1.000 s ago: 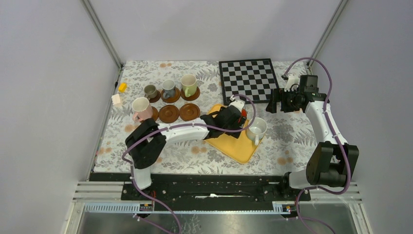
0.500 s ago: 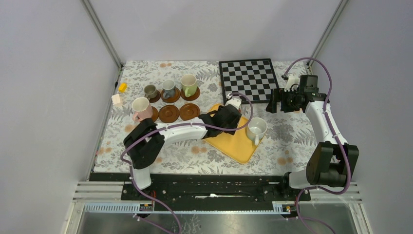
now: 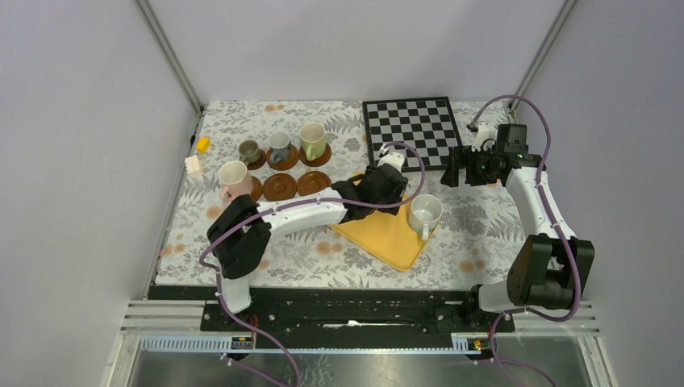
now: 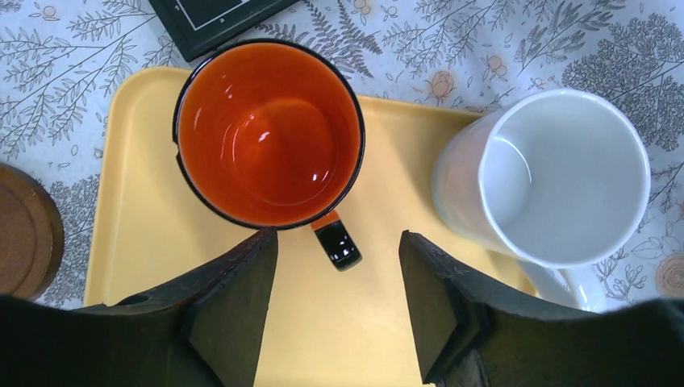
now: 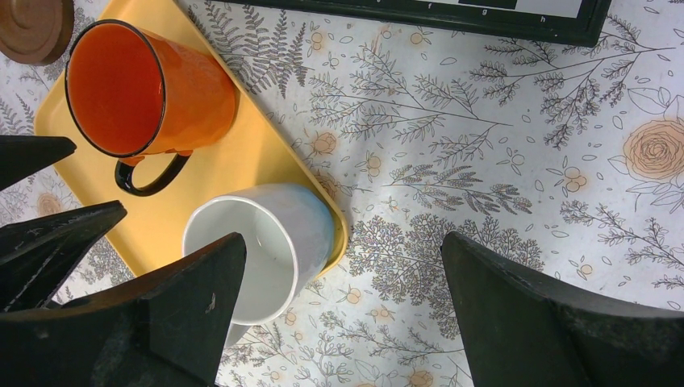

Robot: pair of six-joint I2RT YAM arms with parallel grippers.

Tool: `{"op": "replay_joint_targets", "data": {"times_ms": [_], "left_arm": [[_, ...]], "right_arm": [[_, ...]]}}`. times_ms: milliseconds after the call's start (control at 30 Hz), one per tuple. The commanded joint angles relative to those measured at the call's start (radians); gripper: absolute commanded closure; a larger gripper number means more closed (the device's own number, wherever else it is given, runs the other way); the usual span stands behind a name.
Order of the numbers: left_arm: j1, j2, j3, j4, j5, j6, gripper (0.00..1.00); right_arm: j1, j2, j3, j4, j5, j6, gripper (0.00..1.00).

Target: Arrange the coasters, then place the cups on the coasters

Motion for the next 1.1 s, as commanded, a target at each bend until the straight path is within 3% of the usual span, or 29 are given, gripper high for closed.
{"op": "replay_joint_targets", "data": {"times_ms": [0, 567, 833, 1067], "left_arm": [[-0.003, 0.045, 0.06, 0.027, -0.026, -0.022, 0.38], [0.033, -0.024, -0.035, -0.008, -0.103, -0.002, 0.43], [0.073, -0.05, -0.086, 0.029, -0.027, 0.031, 0.64], [0.096, -0.033, -0.09, 0.082, 0.049, 0.074, 0.64]], "right_arm": [[-0.004, -0.024, 0.002, 0.018, -0.003, -0.003, 0.02], [-0.004, -0.025, 0.002, 0.019, -0.007, -0.001, 0.02], [-0.004, -0.028, -0.002, 0.02, -0.009, -0.002, 0.02], [-0.004, -0.03, -0.003, 0.019, -0.01, -0.004, 0.02]]}}
